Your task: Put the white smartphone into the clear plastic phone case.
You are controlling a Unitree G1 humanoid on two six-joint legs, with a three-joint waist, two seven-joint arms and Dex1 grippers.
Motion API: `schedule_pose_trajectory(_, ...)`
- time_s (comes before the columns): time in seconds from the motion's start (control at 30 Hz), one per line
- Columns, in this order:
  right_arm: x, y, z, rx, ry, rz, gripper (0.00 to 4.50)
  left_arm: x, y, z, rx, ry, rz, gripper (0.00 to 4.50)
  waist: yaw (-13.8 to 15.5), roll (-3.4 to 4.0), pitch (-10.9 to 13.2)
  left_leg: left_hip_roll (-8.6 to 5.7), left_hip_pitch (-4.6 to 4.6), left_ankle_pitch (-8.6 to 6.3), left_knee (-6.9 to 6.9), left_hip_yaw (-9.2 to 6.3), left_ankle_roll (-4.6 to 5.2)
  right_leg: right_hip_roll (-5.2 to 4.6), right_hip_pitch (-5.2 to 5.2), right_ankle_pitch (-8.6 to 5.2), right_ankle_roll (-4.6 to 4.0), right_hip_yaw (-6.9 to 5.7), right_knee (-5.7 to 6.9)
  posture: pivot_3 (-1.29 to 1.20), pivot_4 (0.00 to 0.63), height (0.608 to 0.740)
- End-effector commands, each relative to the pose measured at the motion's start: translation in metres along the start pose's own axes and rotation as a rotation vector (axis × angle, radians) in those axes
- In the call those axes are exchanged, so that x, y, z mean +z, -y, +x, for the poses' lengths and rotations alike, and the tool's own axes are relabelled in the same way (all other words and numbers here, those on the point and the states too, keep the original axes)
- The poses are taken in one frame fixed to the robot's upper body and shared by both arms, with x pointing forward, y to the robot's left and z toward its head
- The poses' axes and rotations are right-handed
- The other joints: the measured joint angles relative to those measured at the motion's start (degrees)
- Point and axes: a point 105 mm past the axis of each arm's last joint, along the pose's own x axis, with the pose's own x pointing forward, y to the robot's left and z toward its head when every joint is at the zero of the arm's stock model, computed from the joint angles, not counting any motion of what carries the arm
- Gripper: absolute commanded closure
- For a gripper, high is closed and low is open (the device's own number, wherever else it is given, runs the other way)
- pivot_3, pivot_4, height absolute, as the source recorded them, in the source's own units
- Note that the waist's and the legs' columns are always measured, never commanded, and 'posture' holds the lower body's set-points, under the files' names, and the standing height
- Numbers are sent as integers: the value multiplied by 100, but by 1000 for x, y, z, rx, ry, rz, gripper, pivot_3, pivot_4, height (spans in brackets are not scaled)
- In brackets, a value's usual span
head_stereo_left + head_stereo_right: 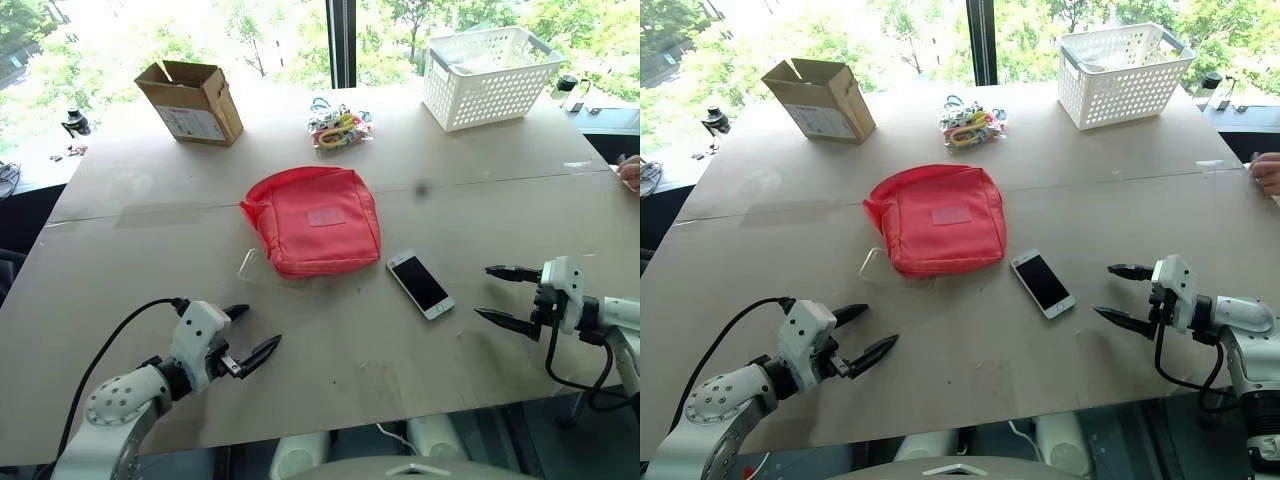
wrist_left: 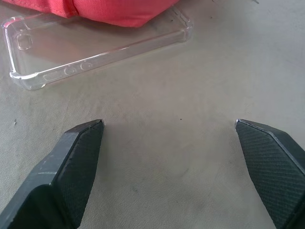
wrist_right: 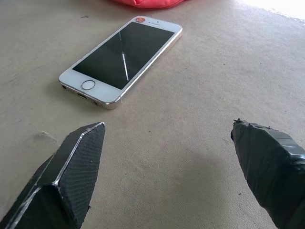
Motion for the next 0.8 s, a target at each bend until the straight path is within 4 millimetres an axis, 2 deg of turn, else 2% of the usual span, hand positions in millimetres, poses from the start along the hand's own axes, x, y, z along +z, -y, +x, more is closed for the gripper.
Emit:
schedule_pose_trajectory(0.03,10,5,-4,-12,34,-28,55,-6,3,-1,-9,-6,-16,0,0,0,0,0,0,0,0,0,0,0,0,0,0,0,0,0,150,740)
schedule_pose_trajectory(0.47,14,8,1,-3,53,-36,55,-6,5,-1,-15,27,-31,0,0,0,0,0,0,0,0,4,0,-1,0,0,0,2,-1,0,150,740)
schedule_pose_trajectory(0.8,27,5,15,43,90,-67,55,-1,4,-4,-11,56,-26,0,-6,0,0,0,1,0,0,5,0,0,0,0,0,3,-1,0,150,740)
